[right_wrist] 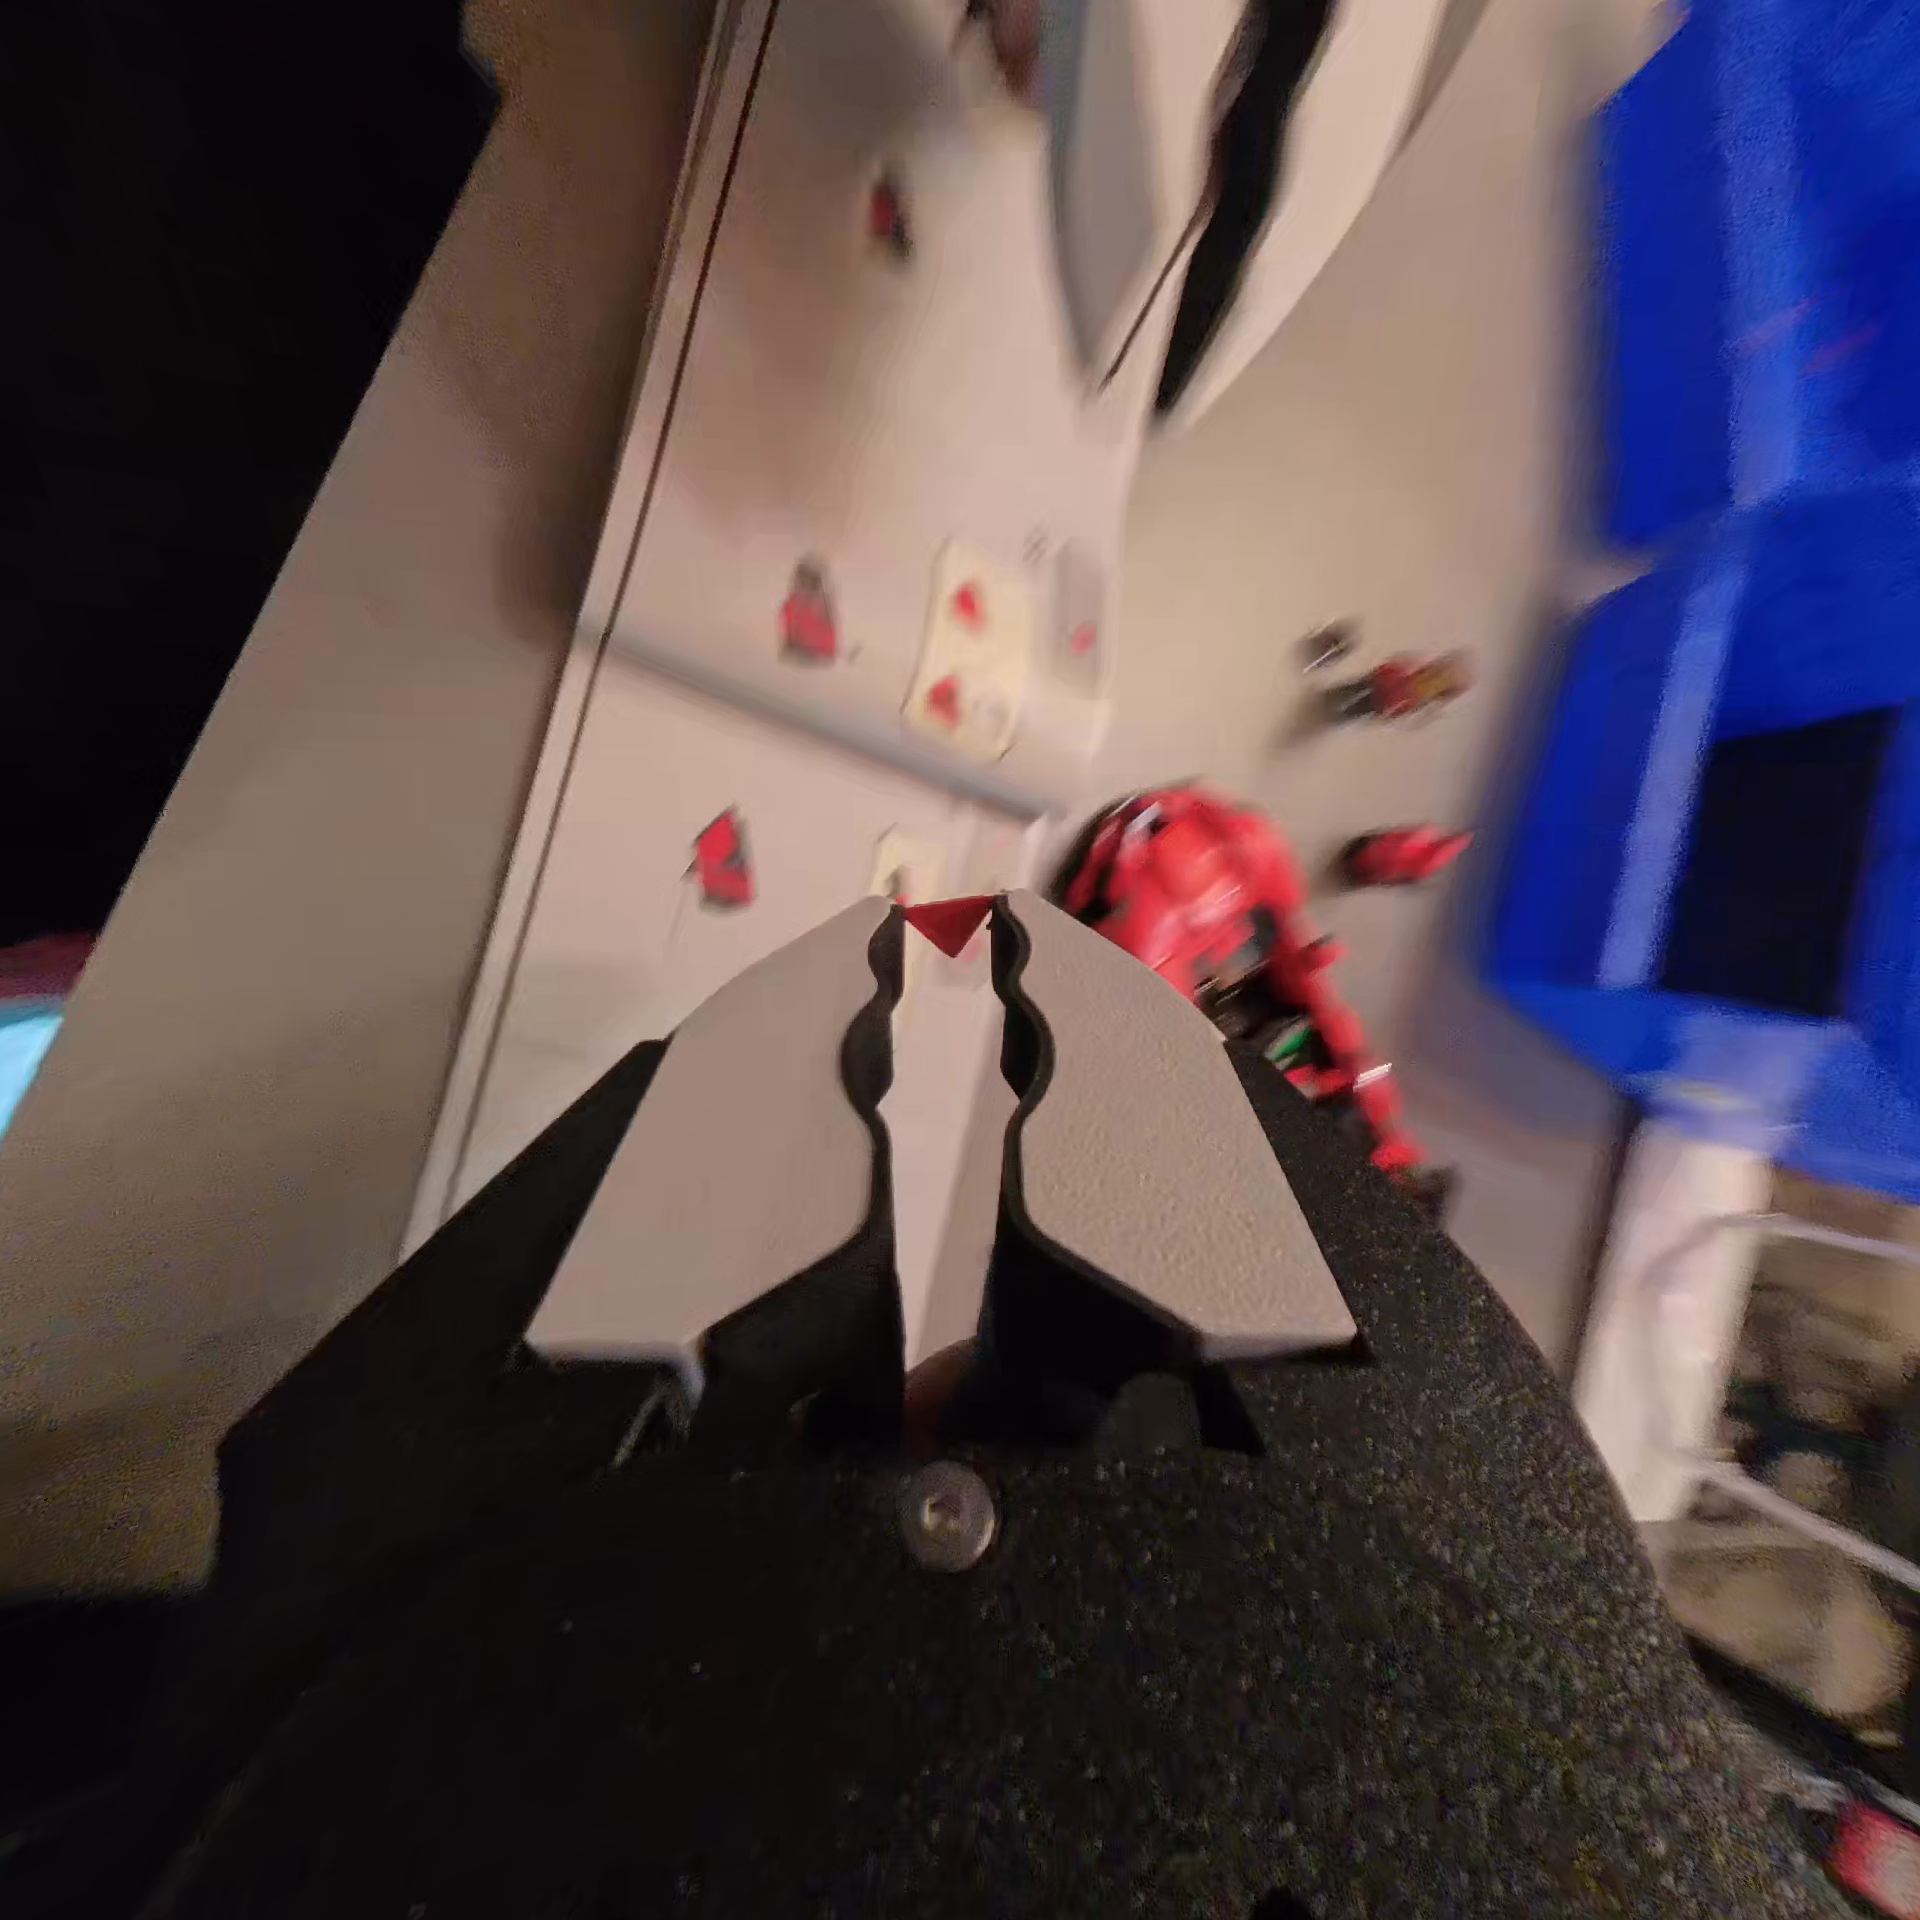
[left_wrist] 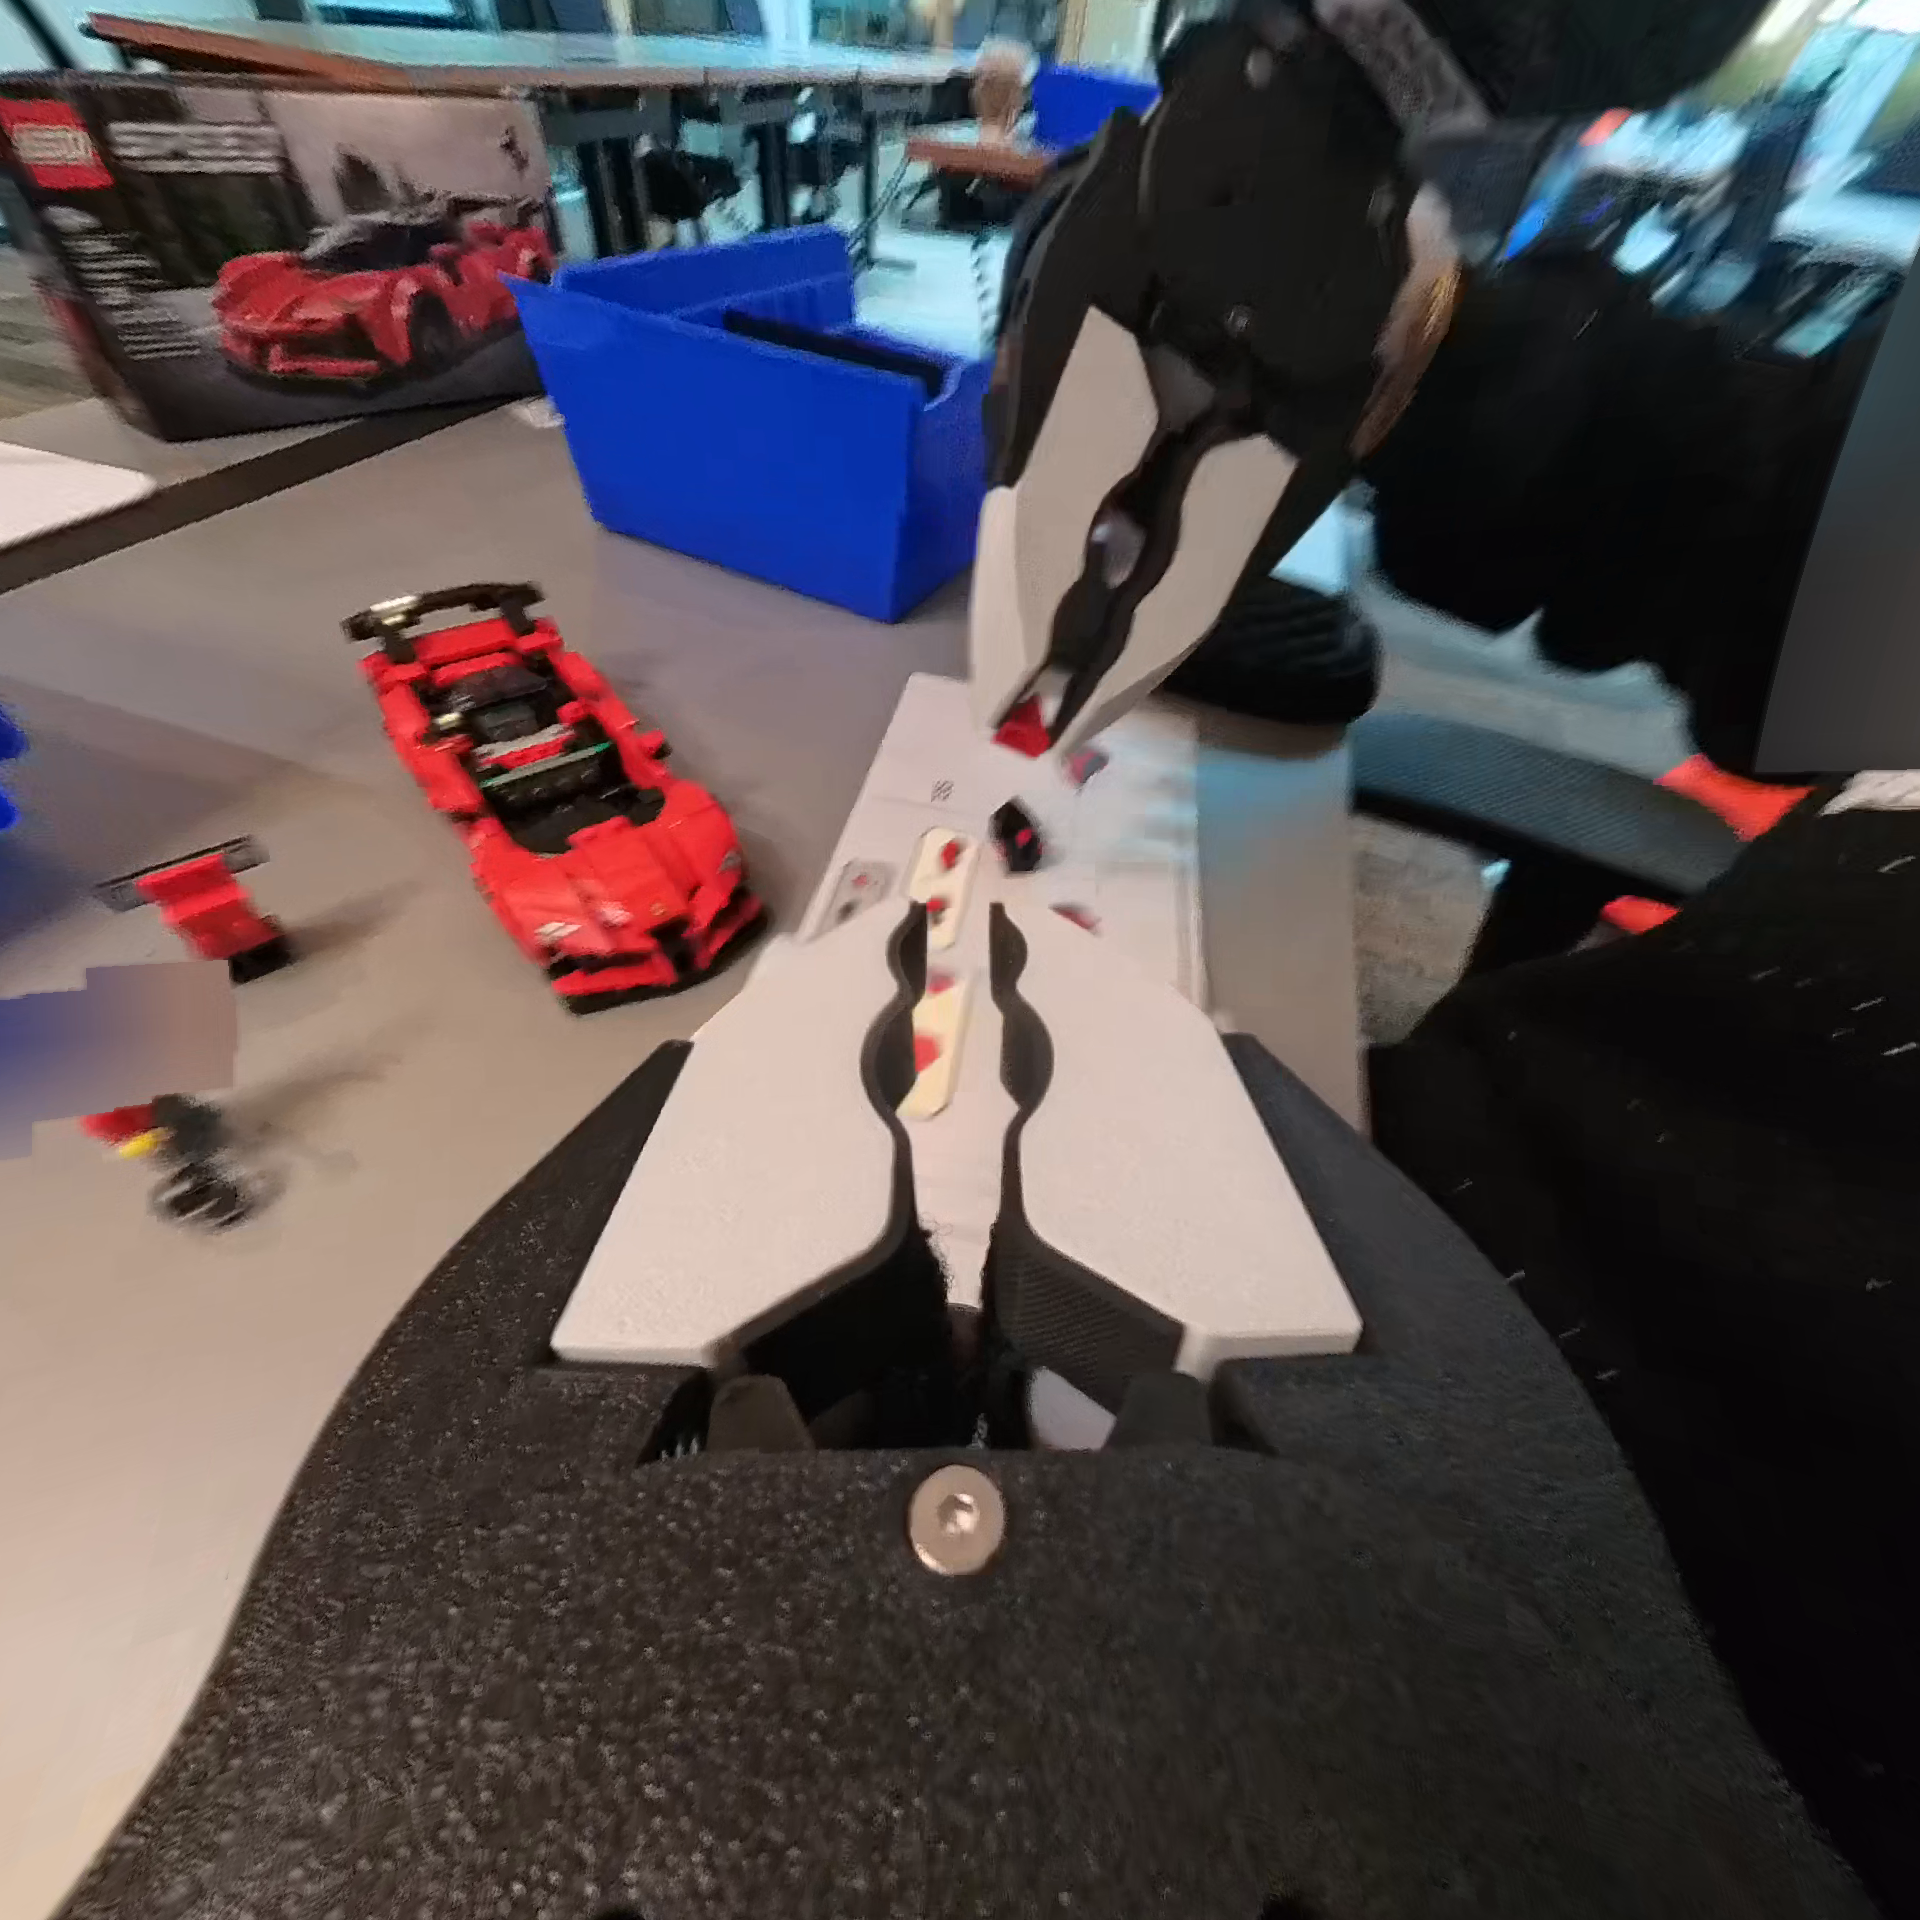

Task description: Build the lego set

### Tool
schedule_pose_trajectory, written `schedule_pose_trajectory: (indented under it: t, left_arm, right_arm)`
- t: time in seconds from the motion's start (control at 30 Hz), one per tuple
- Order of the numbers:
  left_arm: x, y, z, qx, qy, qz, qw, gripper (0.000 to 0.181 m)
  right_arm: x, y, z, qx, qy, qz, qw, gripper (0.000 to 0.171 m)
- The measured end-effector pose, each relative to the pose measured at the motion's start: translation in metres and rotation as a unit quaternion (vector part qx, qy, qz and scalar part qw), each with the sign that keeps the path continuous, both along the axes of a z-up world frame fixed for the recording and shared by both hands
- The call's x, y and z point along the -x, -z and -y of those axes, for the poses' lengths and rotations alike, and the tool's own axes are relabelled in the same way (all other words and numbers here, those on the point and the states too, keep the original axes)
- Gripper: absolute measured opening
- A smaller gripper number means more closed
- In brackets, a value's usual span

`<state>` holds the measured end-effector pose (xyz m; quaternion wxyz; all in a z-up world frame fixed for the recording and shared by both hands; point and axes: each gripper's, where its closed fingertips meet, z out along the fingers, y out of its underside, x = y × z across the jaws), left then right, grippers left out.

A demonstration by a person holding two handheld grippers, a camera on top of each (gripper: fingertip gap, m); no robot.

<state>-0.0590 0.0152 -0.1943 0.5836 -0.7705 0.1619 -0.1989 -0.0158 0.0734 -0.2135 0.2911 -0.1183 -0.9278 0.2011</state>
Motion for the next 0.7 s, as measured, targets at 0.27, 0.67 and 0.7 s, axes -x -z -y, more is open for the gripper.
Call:
schedule_pose_trajectory:
  t: [0.27, 0.67, 0.7]
  left_arm:
    - [-0.024, -0.031, -0.012, -0.001, 0.055, 0.152, 0.987, 0.022]
    - [0.054, -0.03, 0.016, -0.039, -0.074, 0.056, 0.995, 0.021]
    - [0.056, -0.028, 0.015, -0.036, -0.078, 0.052, 0.995, 0.021]
  right_arm:
    - [0.01, -0.061, 0.052, 0.07, -0.048, -0.183, 0.979, 0.016]
    - [0.0, -0.042, 0.009, 0.397, 0.146, -0.087, 0.902, 0.016]
    - [0.0, -0.038, 0.004, 0.412, 0.175, -0.085, 0.89, 0.016]
